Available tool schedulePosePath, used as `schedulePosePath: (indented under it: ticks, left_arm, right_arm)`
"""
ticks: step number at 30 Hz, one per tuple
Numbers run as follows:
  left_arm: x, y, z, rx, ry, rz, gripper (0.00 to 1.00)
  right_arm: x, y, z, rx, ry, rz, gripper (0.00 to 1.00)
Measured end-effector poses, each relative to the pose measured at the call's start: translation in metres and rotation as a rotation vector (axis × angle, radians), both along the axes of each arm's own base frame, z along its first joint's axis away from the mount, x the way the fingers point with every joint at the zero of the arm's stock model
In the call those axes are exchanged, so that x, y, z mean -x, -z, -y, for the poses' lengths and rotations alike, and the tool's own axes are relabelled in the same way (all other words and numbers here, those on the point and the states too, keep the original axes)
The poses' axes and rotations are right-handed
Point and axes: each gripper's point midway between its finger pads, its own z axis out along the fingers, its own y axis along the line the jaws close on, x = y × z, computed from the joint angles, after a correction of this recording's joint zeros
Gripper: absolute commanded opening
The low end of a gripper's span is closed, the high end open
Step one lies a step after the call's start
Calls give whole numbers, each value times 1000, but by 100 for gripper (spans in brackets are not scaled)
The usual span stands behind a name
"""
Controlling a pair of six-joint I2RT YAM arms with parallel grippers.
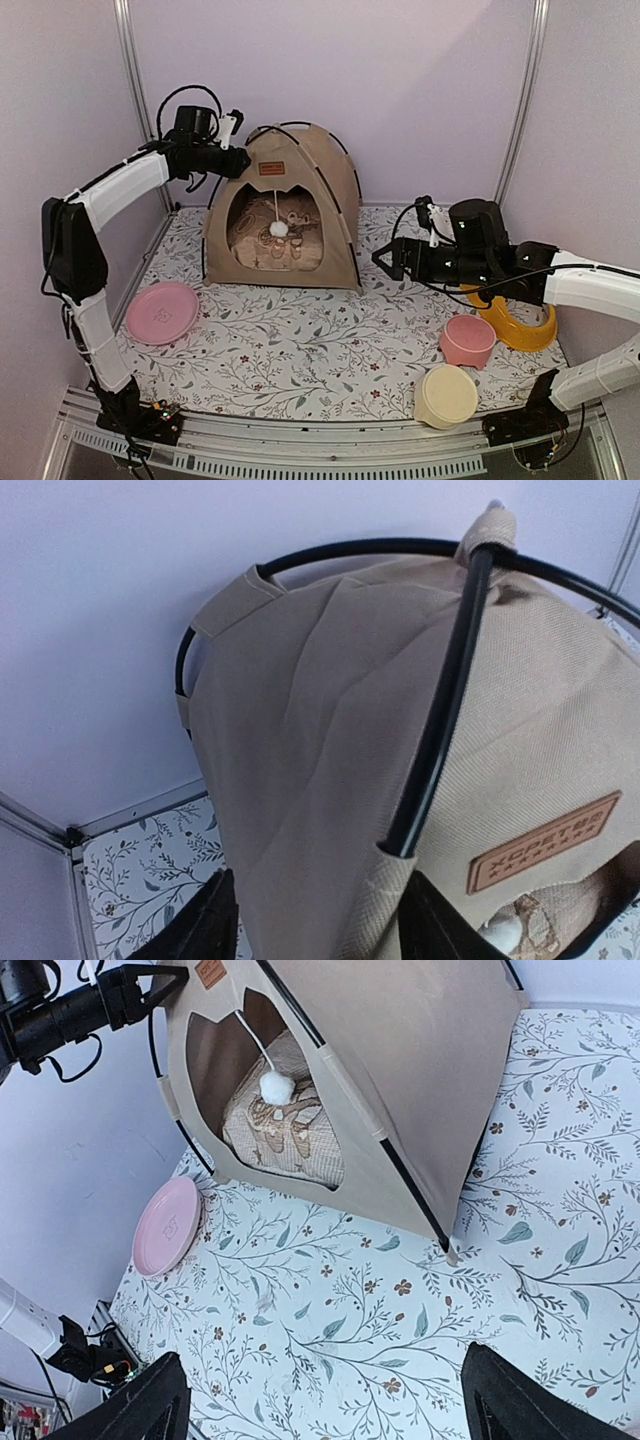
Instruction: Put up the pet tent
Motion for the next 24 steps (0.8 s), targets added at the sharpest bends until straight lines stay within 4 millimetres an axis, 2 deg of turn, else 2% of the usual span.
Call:
schedulePosePath:
  ticks: [4,8,10,15,18,21,24]
  left_arm:
    - [9,1,3,51,-7,-23,83]
    - [29,-5,-1,90,-15,-28,90]
    - [43,-19,-3,114,-17,-7,91]
    - [82,-67,-11,194,-19,92,87]
    - [103,-81,-20,236,-42,133,84]
    - [123,-73,-30,270,-73,132,84]
    - [145,-52,-36,307,-86,95,85]
  right_arm:
    - [0,-2,11,14,28,-3,99]
    - [-1,0,19,29,47,-10,99]
    - [-2,5,23,41,55,-20,99]
    - [-13,21,33,72,92,-54,98]
    - [-22,29,41,85,121,-72,98]
    - [-29,34,48,93,146,-83,98]
    - [-32,39,56,110,166,-102,98]
